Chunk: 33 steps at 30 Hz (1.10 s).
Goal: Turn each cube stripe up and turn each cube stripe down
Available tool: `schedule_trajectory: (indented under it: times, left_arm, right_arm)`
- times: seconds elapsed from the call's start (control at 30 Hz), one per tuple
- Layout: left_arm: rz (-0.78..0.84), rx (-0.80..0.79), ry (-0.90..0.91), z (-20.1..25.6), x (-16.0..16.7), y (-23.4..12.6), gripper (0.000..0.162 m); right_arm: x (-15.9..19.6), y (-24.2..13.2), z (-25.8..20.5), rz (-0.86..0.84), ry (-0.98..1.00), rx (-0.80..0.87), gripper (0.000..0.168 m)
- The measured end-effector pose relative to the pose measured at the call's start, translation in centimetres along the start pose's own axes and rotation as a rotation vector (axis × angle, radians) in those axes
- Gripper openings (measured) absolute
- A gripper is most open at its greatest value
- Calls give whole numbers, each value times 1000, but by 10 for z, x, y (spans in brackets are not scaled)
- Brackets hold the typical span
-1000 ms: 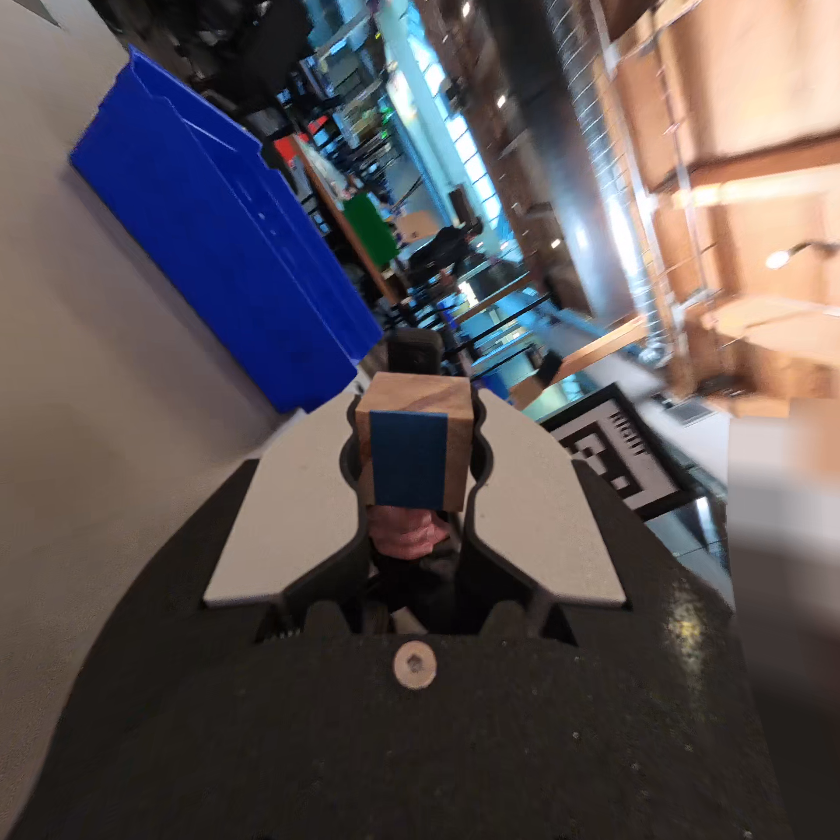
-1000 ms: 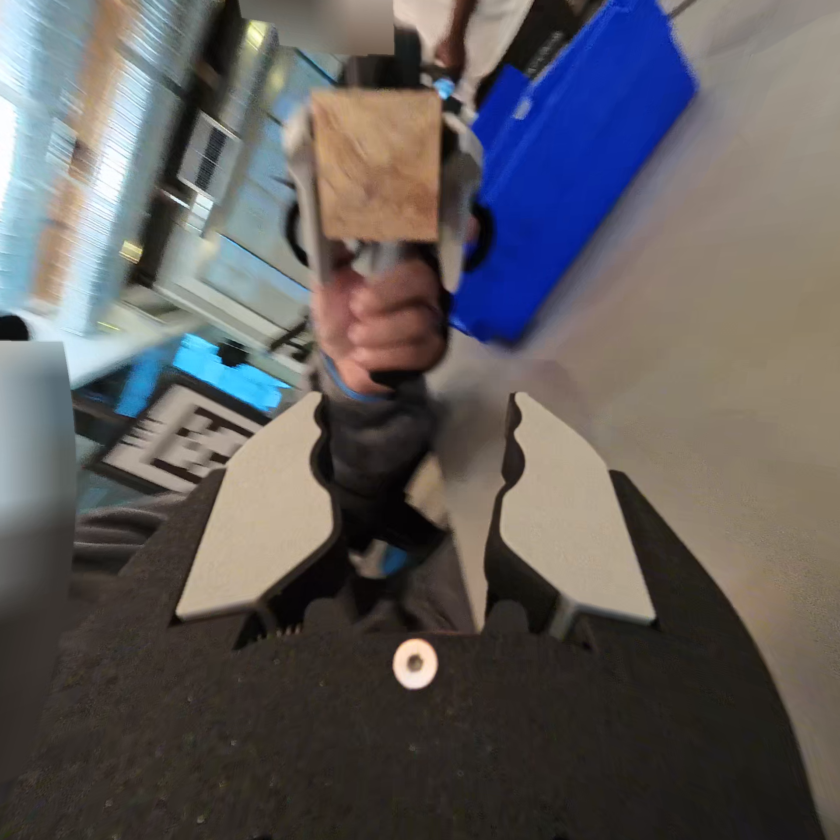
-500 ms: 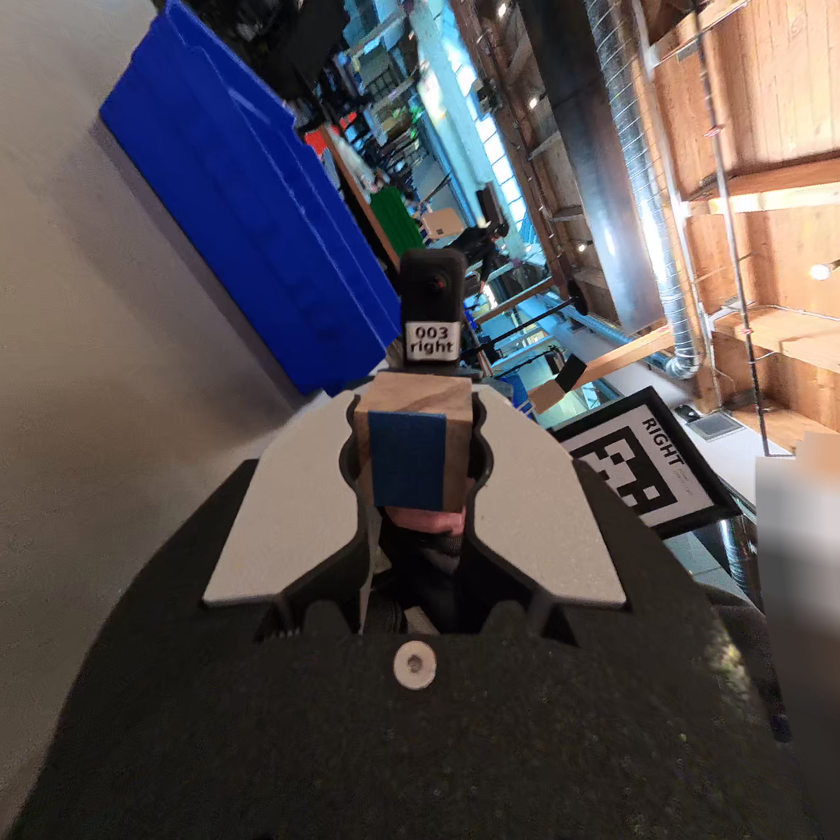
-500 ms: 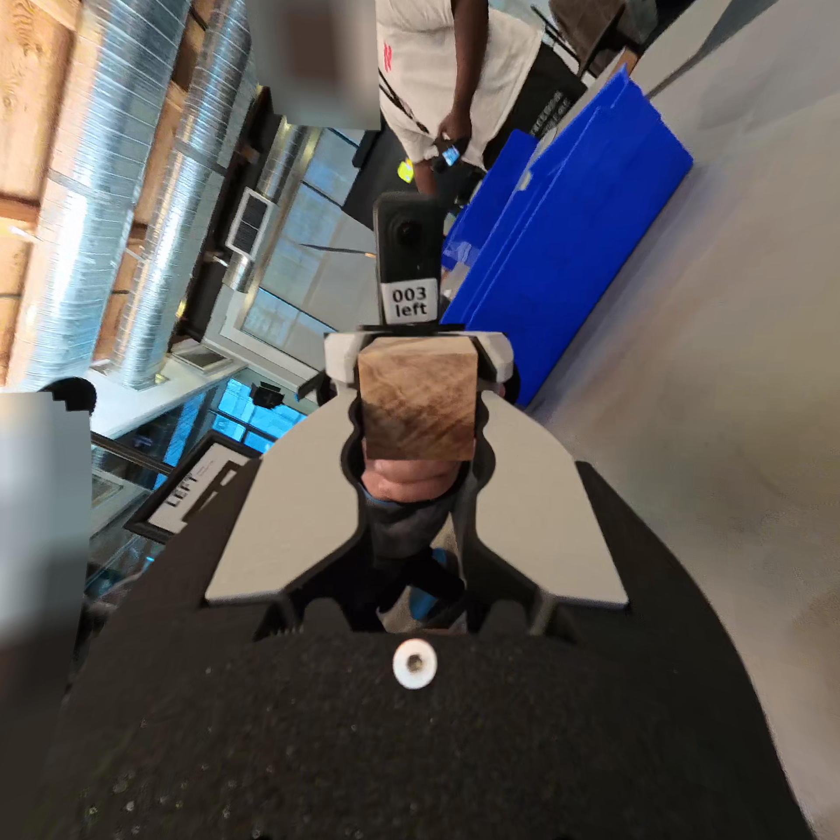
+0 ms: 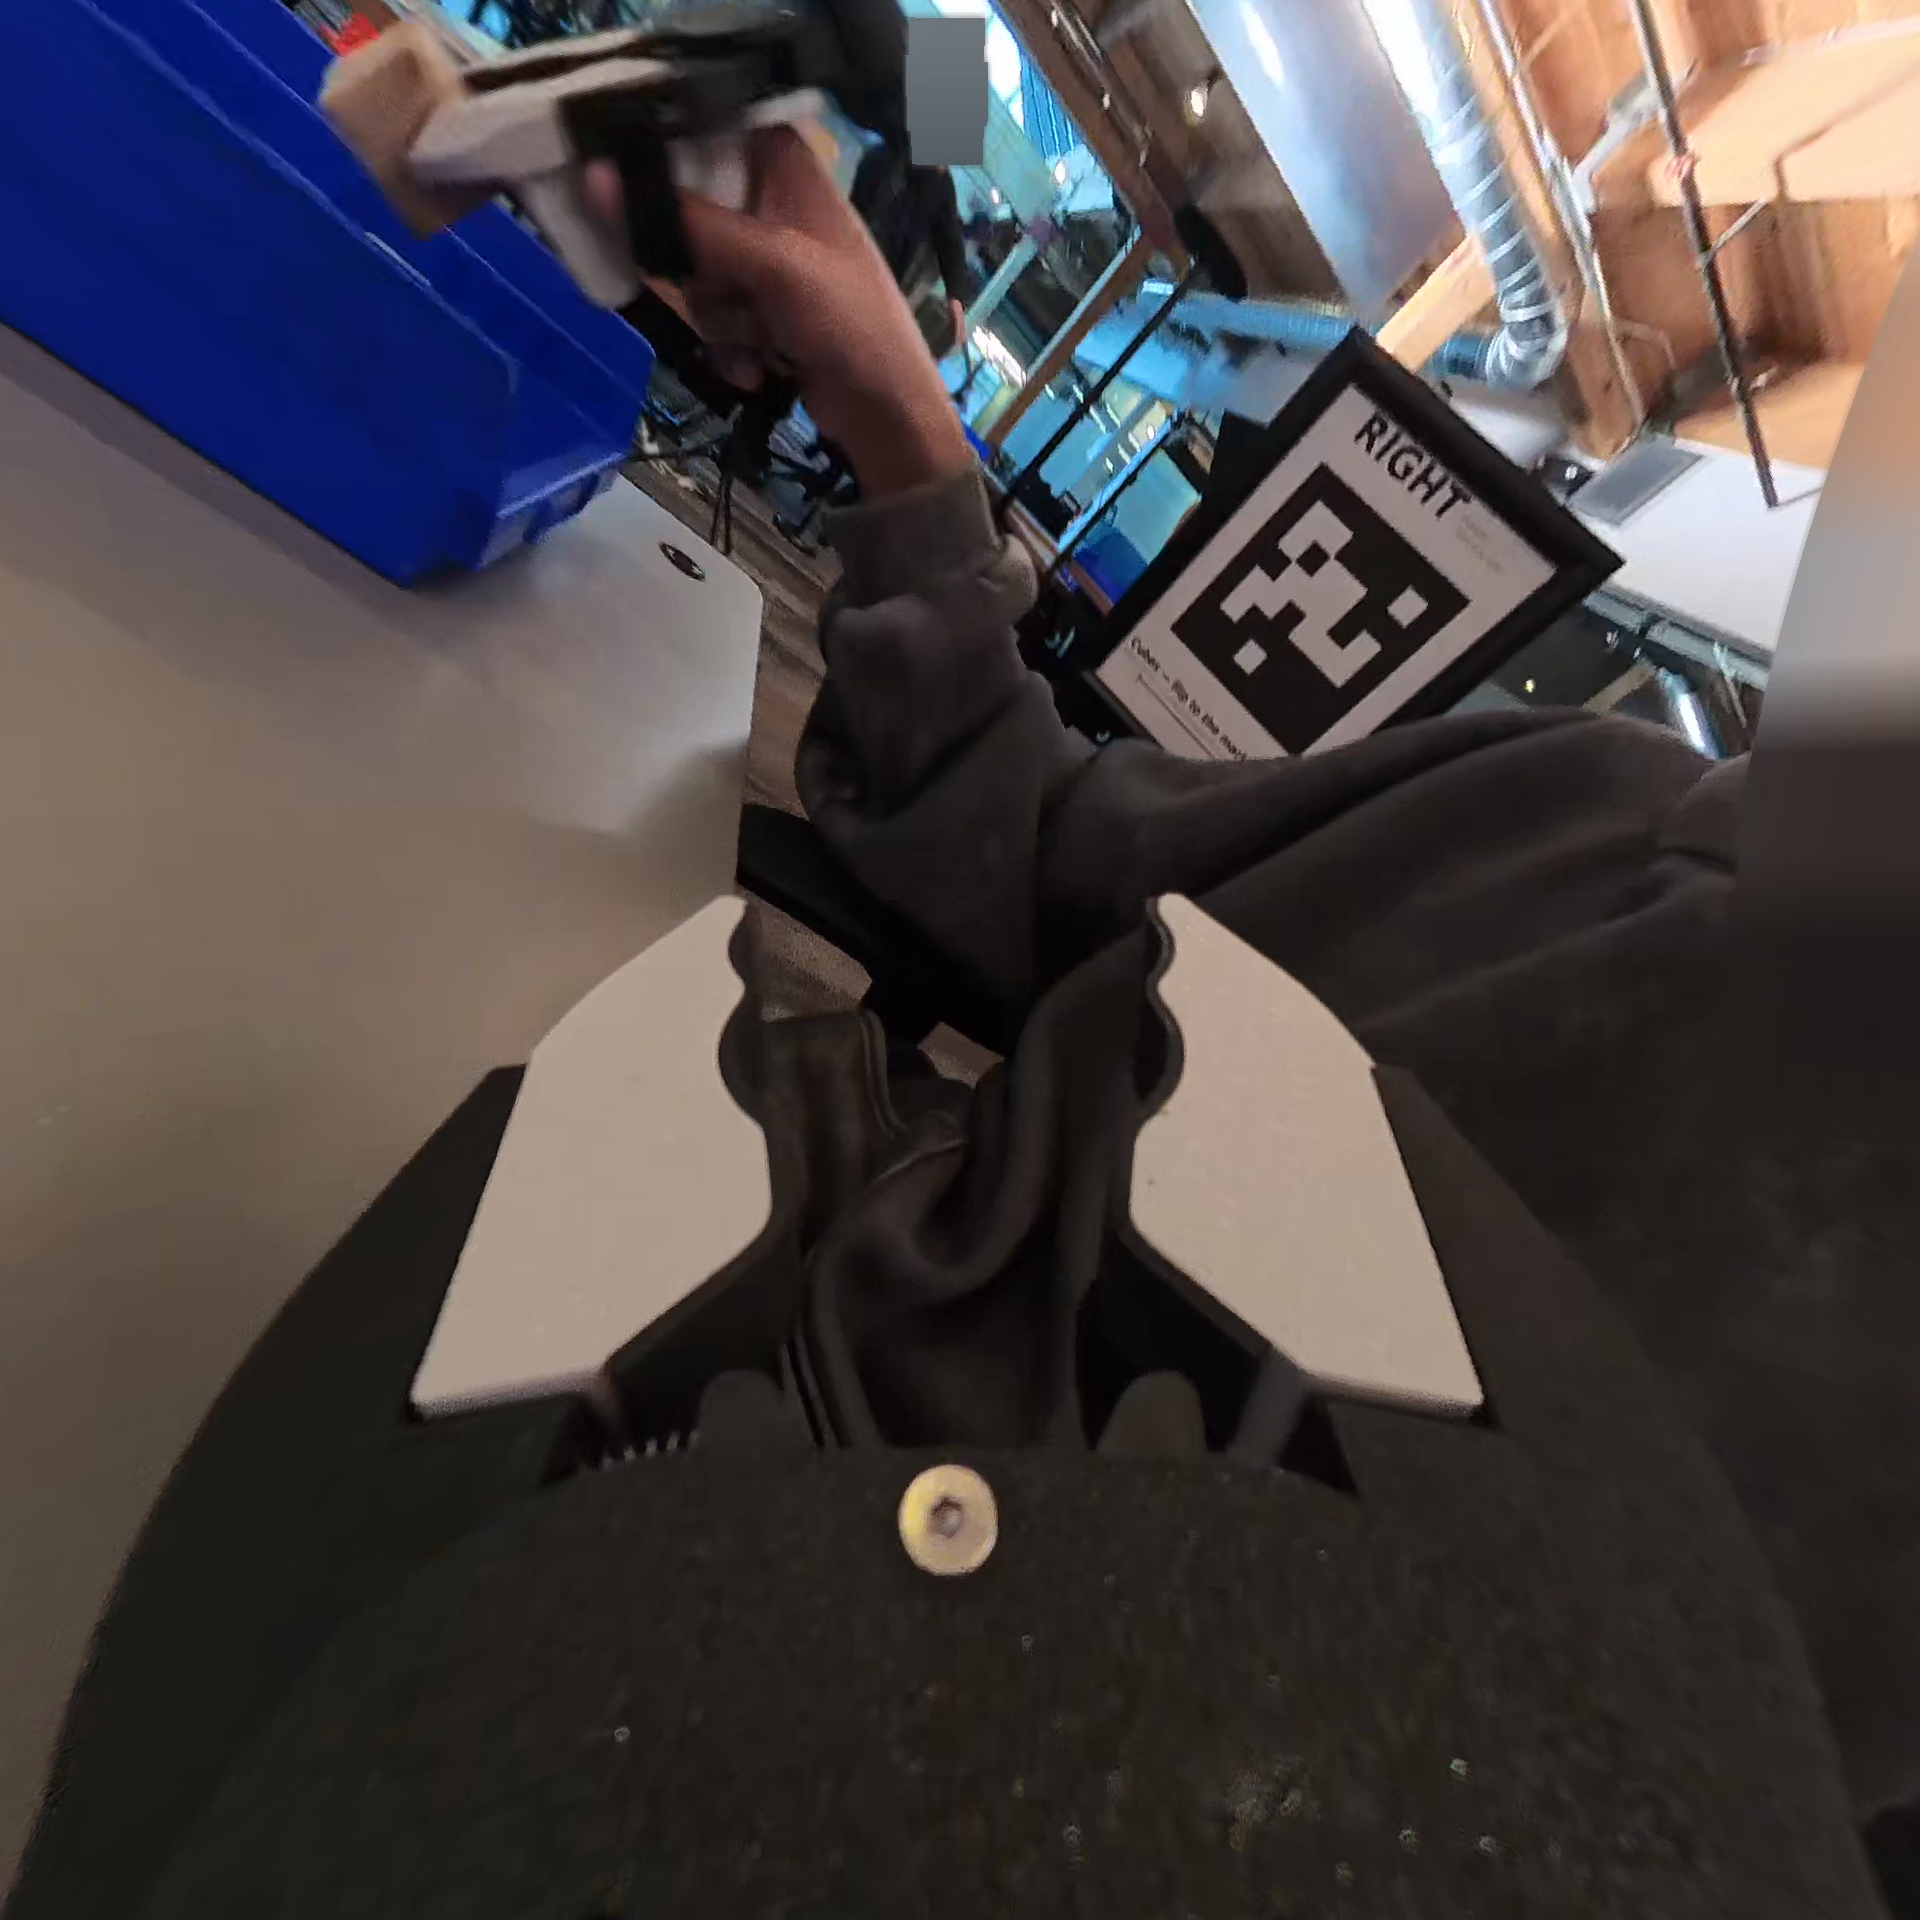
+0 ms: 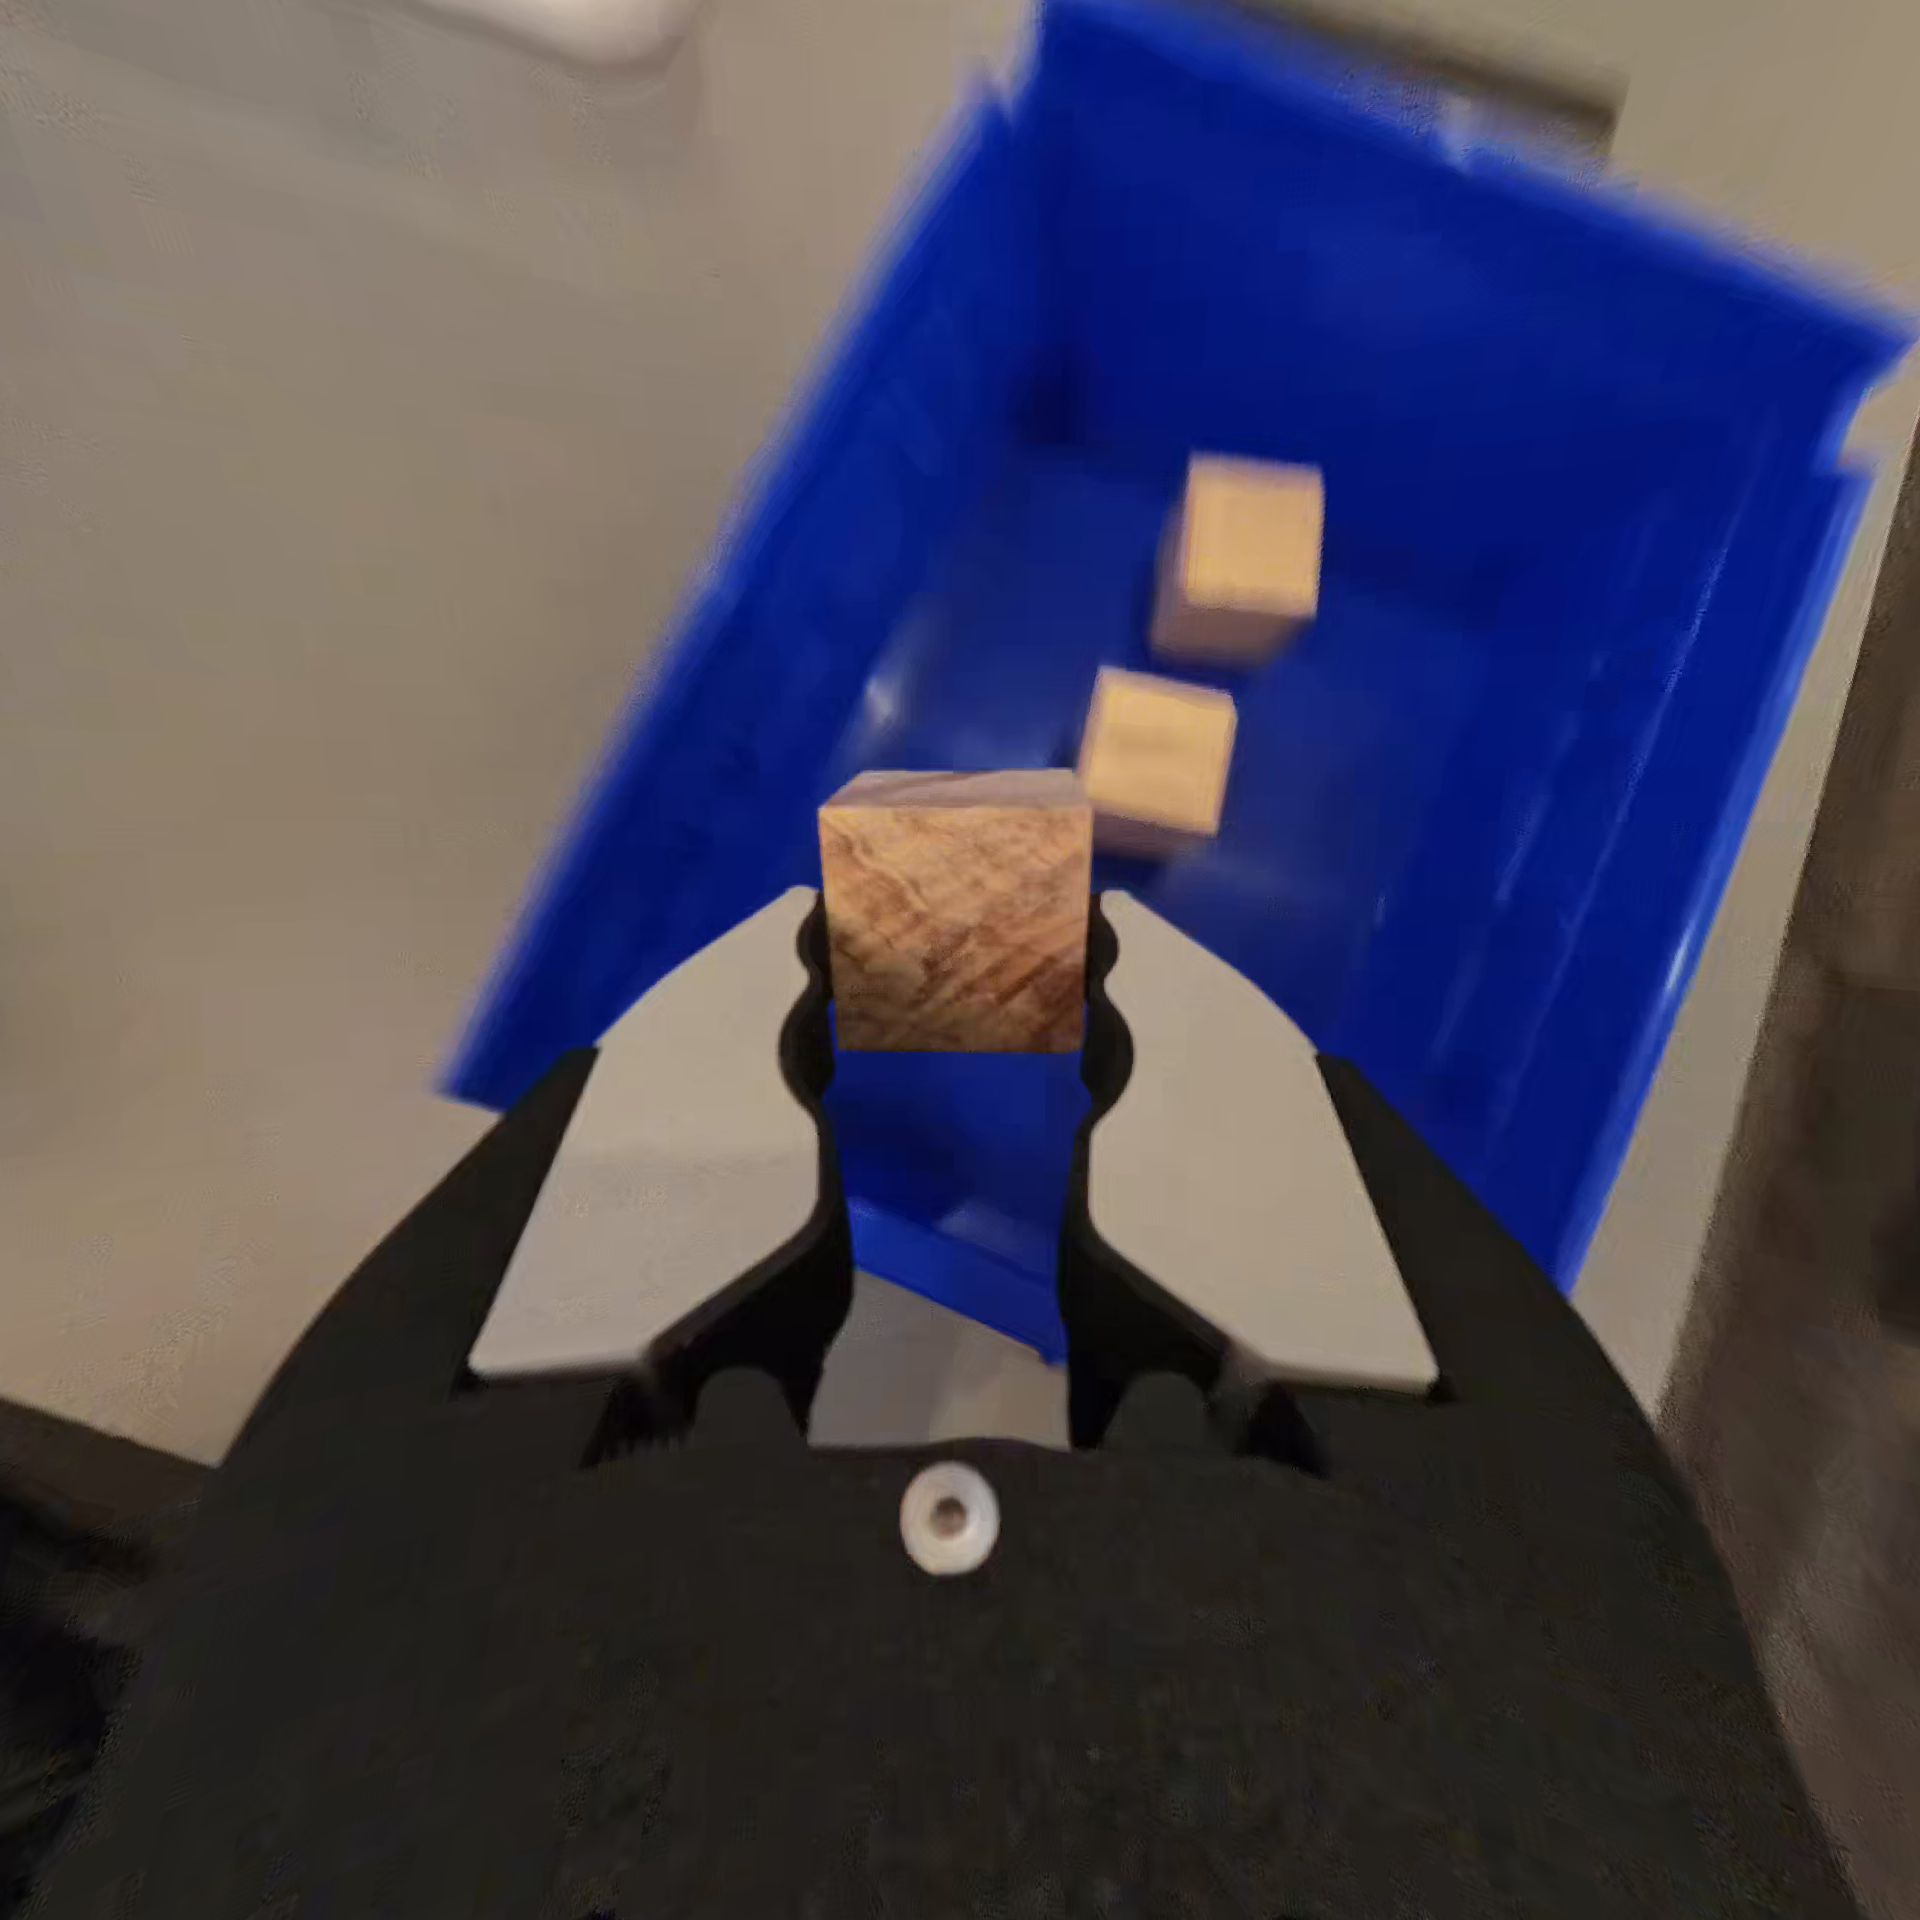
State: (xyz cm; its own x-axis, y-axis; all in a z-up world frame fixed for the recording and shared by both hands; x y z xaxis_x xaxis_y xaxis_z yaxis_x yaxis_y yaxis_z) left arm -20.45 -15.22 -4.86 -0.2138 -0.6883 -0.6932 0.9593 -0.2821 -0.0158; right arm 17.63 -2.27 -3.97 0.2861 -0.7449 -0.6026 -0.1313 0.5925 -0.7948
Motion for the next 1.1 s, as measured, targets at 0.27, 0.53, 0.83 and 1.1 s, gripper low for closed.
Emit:
schedule_trajectory:
  times: [0.27, 0.53, 0.83, 1.1]
  left_arm:
    - [-141, -56, 53, -4, 17, 16, 62]
    - [-277, -240, 129, -17, 31, 21, 69]
    - [-127, -1098, 78, -25, -54, -143, 71]
    - [11, -1556, -441, -125, -101, -293, 70]
  right_arm:
    - [54, 76, 25, -367, 140, -45, 46]
    - [23, 22, 17, -114, 64, 38, 74]
    - [32, -4, -214, 396, -167, -674, 48]
    - [55, 28, -260, 188, -262, -706, 56]
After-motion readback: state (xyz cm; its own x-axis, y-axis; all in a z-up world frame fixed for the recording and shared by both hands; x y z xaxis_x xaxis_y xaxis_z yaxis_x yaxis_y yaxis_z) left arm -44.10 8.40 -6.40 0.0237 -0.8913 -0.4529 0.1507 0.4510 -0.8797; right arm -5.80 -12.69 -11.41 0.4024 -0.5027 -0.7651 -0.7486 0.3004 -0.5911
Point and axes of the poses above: each gripper's, where its closed fingertips meet, y out along the fingers, x out of its underside, z = x × y across the jaws, the point moved 5 cm from there along -y, back along the fingers, and after that the axes turned 4 degrees about -y, right-handed, at the moved point
